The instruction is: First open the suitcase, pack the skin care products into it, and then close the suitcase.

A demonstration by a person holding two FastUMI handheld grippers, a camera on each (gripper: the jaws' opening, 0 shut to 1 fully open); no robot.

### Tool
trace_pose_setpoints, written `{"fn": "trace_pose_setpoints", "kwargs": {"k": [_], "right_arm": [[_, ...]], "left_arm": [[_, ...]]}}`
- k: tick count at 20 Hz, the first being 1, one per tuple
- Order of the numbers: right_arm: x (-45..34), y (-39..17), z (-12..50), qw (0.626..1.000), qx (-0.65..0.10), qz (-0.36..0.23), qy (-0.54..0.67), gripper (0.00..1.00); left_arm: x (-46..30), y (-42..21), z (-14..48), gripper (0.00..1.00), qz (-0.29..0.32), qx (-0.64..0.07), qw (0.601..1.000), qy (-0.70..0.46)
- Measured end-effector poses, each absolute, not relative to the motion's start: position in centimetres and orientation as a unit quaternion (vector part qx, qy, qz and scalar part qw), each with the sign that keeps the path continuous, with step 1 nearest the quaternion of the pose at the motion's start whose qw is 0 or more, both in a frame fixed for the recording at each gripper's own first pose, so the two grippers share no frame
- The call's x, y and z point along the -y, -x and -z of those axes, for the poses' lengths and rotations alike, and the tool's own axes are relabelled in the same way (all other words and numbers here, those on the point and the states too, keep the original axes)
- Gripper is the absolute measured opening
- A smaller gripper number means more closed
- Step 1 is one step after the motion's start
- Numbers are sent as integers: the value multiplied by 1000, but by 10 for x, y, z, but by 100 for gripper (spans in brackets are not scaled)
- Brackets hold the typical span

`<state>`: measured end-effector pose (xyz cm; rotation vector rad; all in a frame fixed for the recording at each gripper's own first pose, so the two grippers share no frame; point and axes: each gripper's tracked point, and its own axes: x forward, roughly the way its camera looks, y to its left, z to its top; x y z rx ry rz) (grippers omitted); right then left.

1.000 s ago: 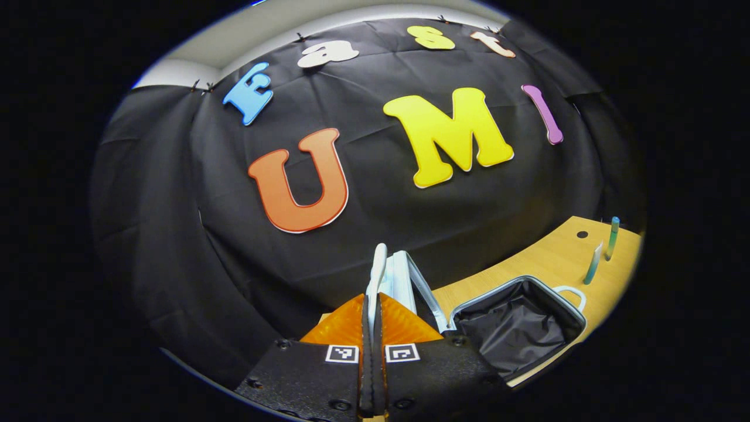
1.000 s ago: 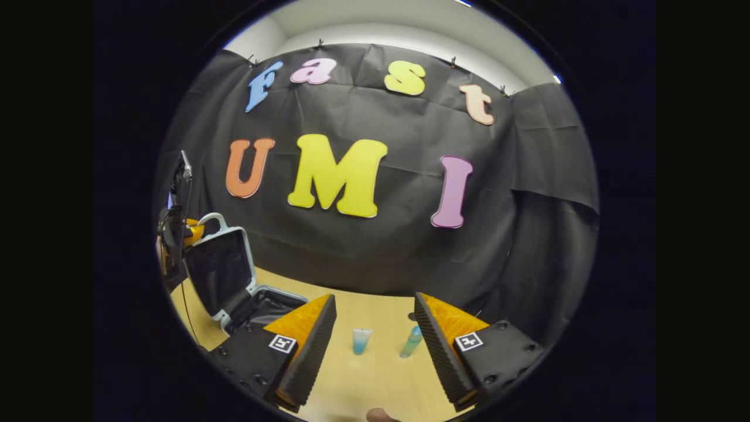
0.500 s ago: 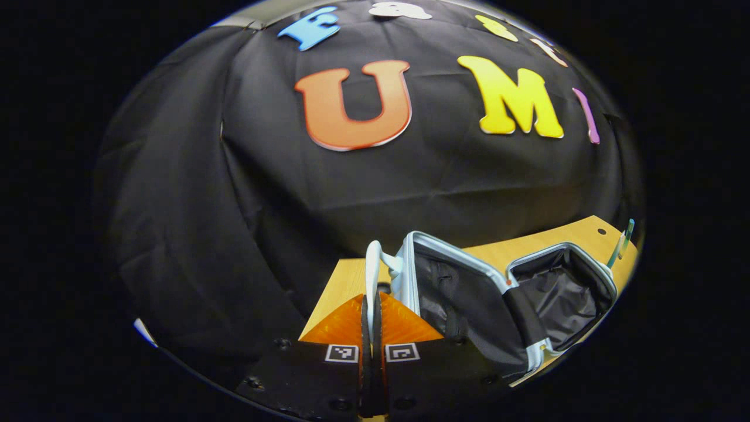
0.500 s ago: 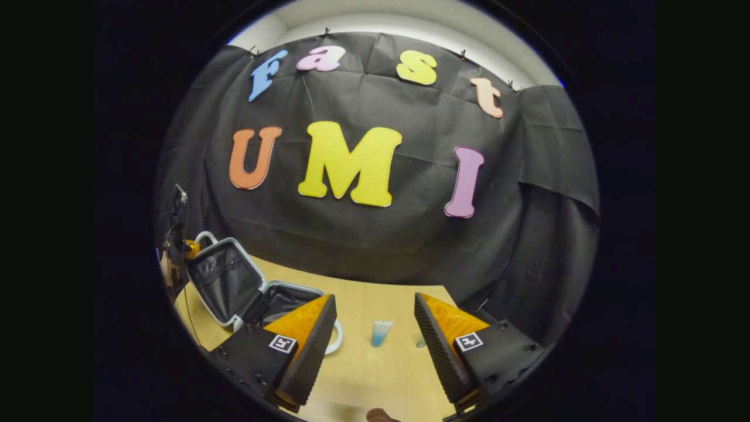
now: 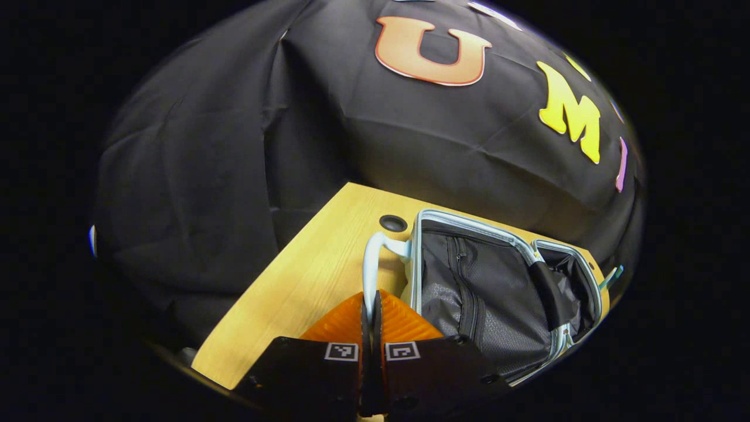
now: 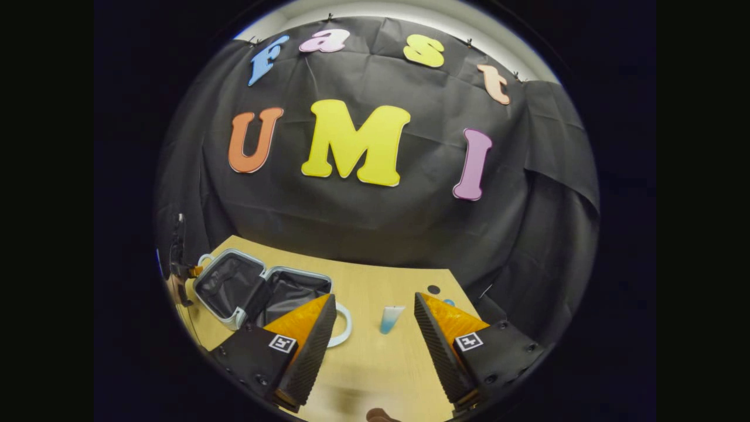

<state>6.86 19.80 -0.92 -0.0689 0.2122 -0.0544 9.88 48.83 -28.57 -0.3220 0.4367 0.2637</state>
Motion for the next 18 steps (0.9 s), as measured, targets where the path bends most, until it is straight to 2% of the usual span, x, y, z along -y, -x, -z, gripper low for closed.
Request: {"fn": "trace_pose_setpoints", "kwargs": {"k": [5,7,8,11,12,13,17,18], "right_arm": [[-187,-70,16,993,-110,23,33,80],[-179,-72,18,993,-111,22,27,80],[-175,-72,17,993,-110,21,23,80],[-159,-74,16,994,-104,16,16,80],[-152,-73,16,995,-102,15,15,79],[-145,-72,17,995,-101,14,14,80],[-107,-75,30,994,-106,12,4,80],[-97,-76,34,994,-109,12,-1,80]], "left_arm": [[-485,-94,292,7,-143,-215,943,209],[-491,-90,293,16,-163,-218,939,211],[-495,-87,293,15,-170,-217,938,211],[-491,-74,277,77,-177,-201,932,243],[-484,-71,270,82,-178,-195,931,253],[-477,-69,260,72,-178,-189,931,256],[-417,-50,190,83,-150,-138,959,198],[-396,-47,175,82,-143,-130,965,180]]}}
